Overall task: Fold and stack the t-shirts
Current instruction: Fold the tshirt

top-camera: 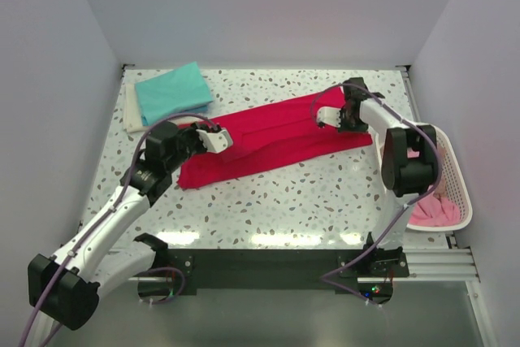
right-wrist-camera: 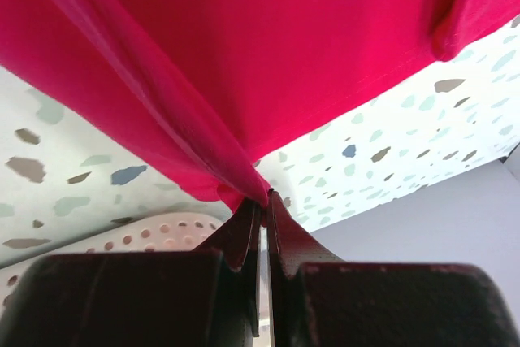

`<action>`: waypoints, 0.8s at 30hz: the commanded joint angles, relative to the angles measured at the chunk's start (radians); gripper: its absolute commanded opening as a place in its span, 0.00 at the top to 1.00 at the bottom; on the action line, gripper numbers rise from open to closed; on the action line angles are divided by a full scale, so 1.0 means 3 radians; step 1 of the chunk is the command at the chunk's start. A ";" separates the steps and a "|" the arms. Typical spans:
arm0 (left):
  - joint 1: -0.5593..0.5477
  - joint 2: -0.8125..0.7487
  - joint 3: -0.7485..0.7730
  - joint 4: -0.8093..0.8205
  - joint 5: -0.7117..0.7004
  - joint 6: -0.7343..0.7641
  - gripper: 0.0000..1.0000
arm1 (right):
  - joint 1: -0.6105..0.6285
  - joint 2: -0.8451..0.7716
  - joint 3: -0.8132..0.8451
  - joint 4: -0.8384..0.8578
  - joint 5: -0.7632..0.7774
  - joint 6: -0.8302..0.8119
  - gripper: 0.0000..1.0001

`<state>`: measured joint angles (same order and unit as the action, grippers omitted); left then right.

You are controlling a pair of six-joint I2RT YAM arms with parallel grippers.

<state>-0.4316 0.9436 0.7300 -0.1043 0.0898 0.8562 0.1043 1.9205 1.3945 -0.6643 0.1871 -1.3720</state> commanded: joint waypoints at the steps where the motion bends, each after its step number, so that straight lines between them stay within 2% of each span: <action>1: 0.0084 0.0020 0.0175 0.0113 -0.0008 0.0035 1.00 | -0.0015 0.0117 0.0316 -0.0076 -0.0010 0.0063 1.00; 11: 0.0232 0.0163 0.0200 0.0087 0.0074 0.0040 1.00 | 0.0005 0.0557 0.0812 -0.0204 0.0026 0.0135 1.00; 24: 0.0421 0.0383 0.0256 0.0113 0.0125 0.0066 1.00 | 0.0072 0.0777 0.1145 -0.0235 0.0072 0.0217 1.00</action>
<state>-0.3210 1.0424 0.7609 -0.1059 0.1108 0.8566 0.1226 2.1483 1.6848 -0.7212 0.1909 -1.3262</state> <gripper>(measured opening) 0.020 0.022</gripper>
